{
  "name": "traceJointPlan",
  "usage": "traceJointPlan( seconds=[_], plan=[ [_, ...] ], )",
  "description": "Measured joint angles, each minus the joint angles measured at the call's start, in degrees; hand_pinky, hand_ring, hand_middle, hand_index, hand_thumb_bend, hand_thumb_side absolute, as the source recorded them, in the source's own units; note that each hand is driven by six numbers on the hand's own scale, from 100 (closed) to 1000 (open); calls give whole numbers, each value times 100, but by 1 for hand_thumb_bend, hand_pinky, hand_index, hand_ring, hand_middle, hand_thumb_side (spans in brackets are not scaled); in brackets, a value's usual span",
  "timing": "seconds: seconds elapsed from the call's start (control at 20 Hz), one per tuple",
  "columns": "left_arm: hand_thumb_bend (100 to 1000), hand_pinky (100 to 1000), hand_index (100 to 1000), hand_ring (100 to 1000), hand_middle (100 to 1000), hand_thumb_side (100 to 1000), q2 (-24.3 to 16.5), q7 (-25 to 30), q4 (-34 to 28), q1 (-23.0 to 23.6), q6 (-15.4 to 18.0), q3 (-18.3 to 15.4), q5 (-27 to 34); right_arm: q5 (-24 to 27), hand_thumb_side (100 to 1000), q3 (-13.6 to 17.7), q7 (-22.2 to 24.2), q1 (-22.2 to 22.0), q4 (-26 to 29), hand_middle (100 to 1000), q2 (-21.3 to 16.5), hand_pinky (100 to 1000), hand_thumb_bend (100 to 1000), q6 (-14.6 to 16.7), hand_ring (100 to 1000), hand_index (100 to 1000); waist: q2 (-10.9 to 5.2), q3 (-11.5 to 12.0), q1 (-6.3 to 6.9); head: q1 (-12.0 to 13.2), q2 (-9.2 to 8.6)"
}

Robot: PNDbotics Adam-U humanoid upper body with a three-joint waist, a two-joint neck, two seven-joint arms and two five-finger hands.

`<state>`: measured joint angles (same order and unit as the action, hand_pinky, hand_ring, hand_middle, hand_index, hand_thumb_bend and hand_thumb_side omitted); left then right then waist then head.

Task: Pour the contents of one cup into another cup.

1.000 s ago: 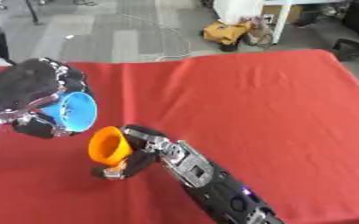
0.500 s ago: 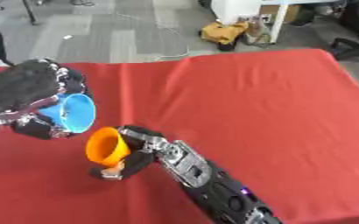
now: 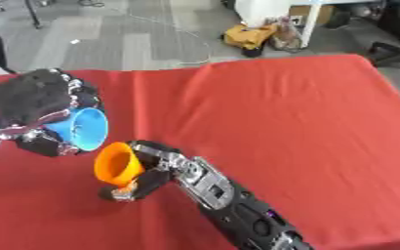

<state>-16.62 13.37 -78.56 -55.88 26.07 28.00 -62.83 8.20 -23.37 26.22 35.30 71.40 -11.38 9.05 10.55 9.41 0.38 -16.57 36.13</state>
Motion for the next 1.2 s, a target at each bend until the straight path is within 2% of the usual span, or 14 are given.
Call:
traceJointPlan(
  seconds=[1.2],
  plan=[
    [594, 433, 654, 322, 349, 100, 156, 297, 25, -168, 125, 76, -417, 0, 100, -1, 48, 21, -37, 450, 5, 574, 361, 11, 469, 639, -1, -16, 23, -8, 0]
  ],
)
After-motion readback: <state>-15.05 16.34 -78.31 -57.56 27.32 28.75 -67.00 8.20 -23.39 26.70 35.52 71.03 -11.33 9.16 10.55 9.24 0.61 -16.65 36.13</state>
